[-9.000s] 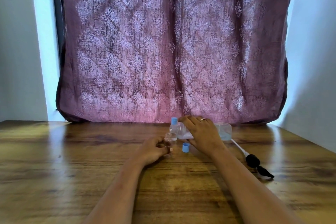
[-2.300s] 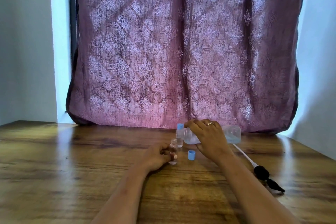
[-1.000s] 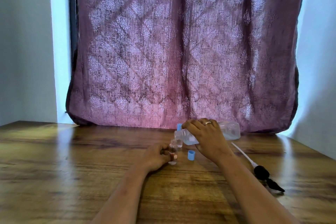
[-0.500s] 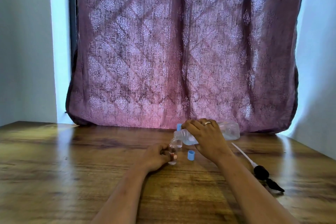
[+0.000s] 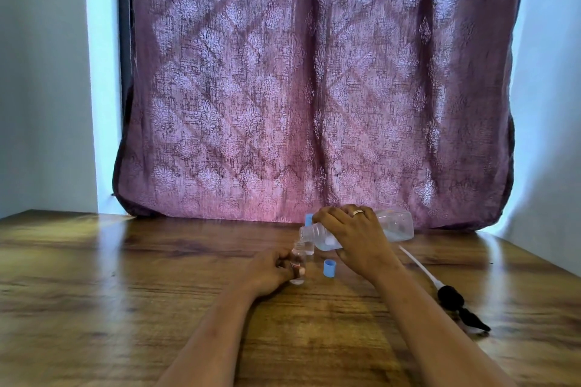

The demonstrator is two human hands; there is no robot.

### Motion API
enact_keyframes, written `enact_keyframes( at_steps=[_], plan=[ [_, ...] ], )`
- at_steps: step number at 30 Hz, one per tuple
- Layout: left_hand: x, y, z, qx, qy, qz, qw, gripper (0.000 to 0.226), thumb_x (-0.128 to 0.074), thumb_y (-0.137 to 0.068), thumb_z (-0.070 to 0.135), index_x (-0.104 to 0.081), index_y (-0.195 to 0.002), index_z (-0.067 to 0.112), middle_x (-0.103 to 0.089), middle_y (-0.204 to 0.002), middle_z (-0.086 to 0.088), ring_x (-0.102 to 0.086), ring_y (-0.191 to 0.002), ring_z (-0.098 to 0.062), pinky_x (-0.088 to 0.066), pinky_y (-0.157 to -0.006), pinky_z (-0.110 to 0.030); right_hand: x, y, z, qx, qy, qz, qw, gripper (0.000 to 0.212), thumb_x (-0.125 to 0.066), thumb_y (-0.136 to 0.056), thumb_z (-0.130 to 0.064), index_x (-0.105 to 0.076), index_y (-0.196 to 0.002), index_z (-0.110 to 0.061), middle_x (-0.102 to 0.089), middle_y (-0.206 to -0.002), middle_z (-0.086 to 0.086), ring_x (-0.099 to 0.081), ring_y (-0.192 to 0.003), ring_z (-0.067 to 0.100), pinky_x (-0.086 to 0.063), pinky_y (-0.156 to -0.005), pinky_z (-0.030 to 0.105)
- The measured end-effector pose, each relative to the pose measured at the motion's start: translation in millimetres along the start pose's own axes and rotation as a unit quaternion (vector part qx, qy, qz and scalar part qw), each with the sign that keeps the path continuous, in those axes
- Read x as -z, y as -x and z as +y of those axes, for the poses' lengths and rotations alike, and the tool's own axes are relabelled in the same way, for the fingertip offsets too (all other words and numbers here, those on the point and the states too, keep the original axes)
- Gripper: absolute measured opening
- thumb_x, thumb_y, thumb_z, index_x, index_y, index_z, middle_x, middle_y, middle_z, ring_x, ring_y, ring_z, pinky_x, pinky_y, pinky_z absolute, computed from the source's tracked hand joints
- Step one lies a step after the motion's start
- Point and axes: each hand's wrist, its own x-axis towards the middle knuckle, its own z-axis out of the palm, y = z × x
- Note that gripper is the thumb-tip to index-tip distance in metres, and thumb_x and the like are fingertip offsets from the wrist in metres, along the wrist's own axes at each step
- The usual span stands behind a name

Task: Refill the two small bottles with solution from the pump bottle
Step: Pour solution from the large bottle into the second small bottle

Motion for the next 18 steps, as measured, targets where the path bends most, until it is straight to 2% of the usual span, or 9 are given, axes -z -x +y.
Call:
enact_keyframes(
  at_steps=[3,10,18],
  plan=[
    [-0.2,-0.2,0.3,0.001,0.003,-0.001,1.0,0.022,-0.07,-0.083,0.036,-0.064,-0.104,0.036,-0.068,-0.109,0.001,-0.06,-0.102,-0.014,-0.048,-0.092,-0.031,0.8,0.0,0.1,0.003,0.0,-0.001,1.0,0.066,-0.074,-0.054,-0.005,-0.054,-0.112,-0.029,-0.062,-0.111,-0.01,-0.06,-0.091,0.022,-0.043,-0.077,0.036],
    [-0.4,-0.1,1.2,0.009,-0.011,-0.002,1.0,0.031,-0.07,-0.083,0.036,-0.066,-0.112,0.024,-0.069,-0.11,-0.005,-0.062,-0.105,-0.02,-0.047,-0.099,-0.042,0.2,0.4,-0.1,0.004,0.006,0.007,1.0,0.065,-0.073,-0.056,-0.004,-0.054,-0.112,-0.03,-0.062,-0.111,-0.011,-0.06,-0.09,0.021,-0.043,-0.076,0.036],
    [-2.0,1.6,0.5,0.0,0.011,0.005,1.0,0.025,-0.072,-0.082,0.032,-0.068,-0.106,0.029,-0.071,-0.107,-0.005,-0.064,-0.103,-0.021,-0.049,-0.097,-0.039,0.4,0.7,0.4,0.003,0.008,-0.009,1.0,0.065,-0.07,-0.06,-0.007,-0.05,-0.116,-0.031,-0.059,-0.115,-0.012,-0.058,-0.095,0.02,-0.042,-0.08,0.036]
  ],
)
